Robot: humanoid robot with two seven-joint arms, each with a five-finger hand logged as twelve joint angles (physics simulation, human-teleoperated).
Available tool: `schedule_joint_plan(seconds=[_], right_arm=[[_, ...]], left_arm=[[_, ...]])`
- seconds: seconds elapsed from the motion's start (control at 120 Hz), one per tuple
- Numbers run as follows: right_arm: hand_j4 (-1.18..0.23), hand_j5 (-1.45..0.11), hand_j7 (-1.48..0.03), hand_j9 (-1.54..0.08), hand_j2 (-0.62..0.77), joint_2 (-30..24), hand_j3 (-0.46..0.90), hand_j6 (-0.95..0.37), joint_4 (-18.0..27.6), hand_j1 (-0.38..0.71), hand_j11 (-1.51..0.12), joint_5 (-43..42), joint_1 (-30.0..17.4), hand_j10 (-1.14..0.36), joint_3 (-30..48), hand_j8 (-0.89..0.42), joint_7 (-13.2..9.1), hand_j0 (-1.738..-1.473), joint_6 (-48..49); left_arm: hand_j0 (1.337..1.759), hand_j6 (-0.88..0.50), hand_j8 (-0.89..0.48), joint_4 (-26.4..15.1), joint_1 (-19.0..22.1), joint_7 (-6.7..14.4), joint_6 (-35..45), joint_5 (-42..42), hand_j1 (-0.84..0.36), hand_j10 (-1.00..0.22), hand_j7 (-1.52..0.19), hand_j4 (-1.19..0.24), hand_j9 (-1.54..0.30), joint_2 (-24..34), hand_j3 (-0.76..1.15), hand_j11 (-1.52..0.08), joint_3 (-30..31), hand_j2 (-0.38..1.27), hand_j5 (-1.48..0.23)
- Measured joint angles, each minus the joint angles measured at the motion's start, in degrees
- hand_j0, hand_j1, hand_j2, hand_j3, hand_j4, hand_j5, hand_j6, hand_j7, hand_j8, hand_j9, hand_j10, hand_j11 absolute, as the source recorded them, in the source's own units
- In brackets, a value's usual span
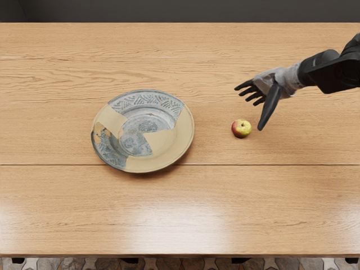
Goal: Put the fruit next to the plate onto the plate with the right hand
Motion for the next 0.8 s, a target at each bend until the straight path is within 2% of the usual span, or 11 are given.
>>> schedule_joint_plan(seconds=[0.267, 0.317, 0.383, 0.467, 0.55, 0.642, 0.8], right_arm=[[-0.02, -0.03, -0.03, -0.03, 0.00, 1.99, 0.00, -0.02, -0.31, -0.32, -0.03, -0.71, 0.83, -0.02, -0.33, -0.02, 0.00, -1.658, 0.00], [-0.02, -0.03, -0.03, -0.03, 0.00, 2.51, 0.00, -0.02, 2.31, -0.32, -0.03, -2.95, 2.99, -0.02, -2.27, -0.02, 0.00, -1.658, -0.12], [-0.02, -0.03, -0.03, -0.03, 0.00, 3.73, 0.00, -0.02, 6.11, -0.32, -0.03, -5.13, 7.59, -0.02, -9.41, -0.02, 0.00, -1.658, -3.94], [-0.02, -0.03, -0.03, -0.03, 0.00, 5.01, 0.00, -0.02, 8.57, -0.32, -0.03, -6.50, 10.89, -0.02, -15.47, -0.02, 0.00, -1.658, -8.36], [-0.02, -0.03, -0.03, -0.03, 0.00, 5.83, 0.00, -0.02, 10.72, -0.32, -0.03, -7.26, 12.20, -0.02, -18.41, -0.02, 0.00, -1.658, -10.56], [-0.02, -0.03, -0.03, -0.03, 0.00, 5.43, 0.00, -0.02, 16.09, -0.32, -0.03, -7.75, 12.73, -0.02, -21.72, -0.02, 0.00, -1.658, -15.52], [-0.02, -0.03, -0.03, -0.03, 0.00, 0.51, 0.00, -0.02, 23.44, -0.32, -0.03, -8.02, 12.55, -0.02, -25.29, -0.02, 0.00, -1.658, -20.05]], left_arm=[[1.658, 0.00, 0.00, -0.02, 0.00, 0.00, -0.01, 0.01, 0.35, 0.00, 0.00, 0.00, 0.00, 0.00, 0.00, 0.00, 0.00, 0.00, 0.00], [1.658, 0.00, 0.00, -0.02, 0.00, 0.00, 0.00, 0.01, 0.35, 0.00, 0.00, 0.00, 0.00, 0.00, 0.00, 0.00, 0.00, 0.00, 0.00], [1.658, 0.00, 0.00, -0.02, 0.00, 0.00, 0.00, 0.01, 0.35, 0.00, 0.00, 0.00, 0.00, 0.00, 0.00, 0.00, 0.00, 0.00, 0.00], [1.658, 0.00, 0.00, -0.02, 0.00, 0.00, 0.01, 0.00, 0.35, 0.00, 0.00, 0.00, 0.00, 0.00, 0.00, 0.00, 0.00, 0.00, 0.00], [1.658, 0.00, 0.00, 0.00, 0.00, 0.00, 0.00, 0.00, 0.35, 0.00, 0.00, 0.00, 0.00, 0.00, 0.00, 0.00, 0.00, 0.00, 0.00], [1.658, 0.00, 0.00, -0.01, 0.00, 0.00, 0.01, -0.01, 0.35, 0.00, 0.00, 0.00, 0.00, 0.00, 0.00, 0.00, 0.01, 0.00, 0.00], [1.658, 0.00, 0.00, -0.01, 0.00, 0.00, 0.02, -0.01, 0.35, 0.00, 0.00, 0.00, 0.00, 0.00, 0.00, 0.00, 0.00, 0.00, 0.00]])
